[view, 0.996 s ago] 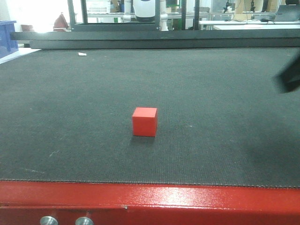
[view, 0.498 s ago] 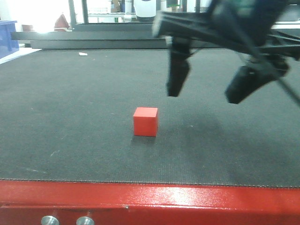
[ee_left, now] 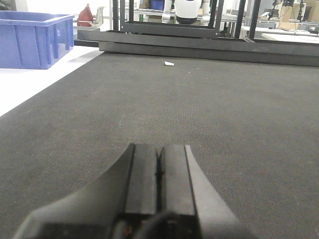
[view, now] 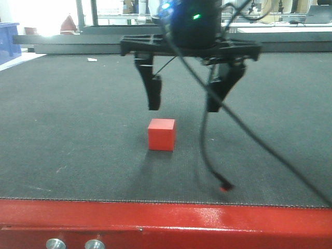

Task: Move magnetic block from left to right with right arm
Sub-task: 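Lower the open right gripper down around the red cube, then close the right gripper on the red cube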

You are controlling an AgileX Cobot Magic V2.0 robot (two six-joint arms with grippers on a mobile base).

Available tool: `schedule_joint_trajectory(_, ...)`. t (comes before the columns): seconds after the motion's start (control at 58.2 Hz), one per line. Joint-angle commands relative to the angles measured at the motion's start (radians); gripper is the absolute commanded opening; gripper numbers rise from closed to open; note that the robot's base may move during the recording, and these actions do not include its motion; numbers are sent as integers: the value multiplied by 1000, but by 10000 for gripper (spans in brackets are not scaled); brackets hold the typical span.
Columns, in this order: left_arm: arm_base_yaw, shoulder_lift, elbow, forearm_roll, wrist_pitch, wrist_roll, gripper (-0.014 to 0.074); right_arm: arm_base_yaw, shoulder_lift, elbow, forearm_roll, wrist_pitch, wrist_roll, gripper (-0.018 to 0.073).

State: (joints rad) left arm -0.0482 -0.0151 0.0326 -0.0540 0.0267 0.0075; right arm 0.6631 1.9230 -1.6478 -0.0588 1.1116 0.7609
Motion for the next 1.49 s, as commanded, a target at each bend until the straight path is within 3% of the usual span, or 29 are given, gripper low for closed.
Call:
schedule_joint_trajectory(0.0,-8,-9,9,-3,-83,-7,-126,7,-3,-101,1,24,43,634)
schedule_joint_trajectory(0.395,-8,-9,9,-3,-83,-7,-126,35,136,-189,39,44,52,634)
schedule_joint_trajectory(1.356,-8,-9,9,-3,-83,-7,-126,19,150,-189,18,61,95,631)
schedule_joint_trajectory(1.476,-8,-9,9,-3,-83,-7,-126,19,150,-189,12,57,95,532)
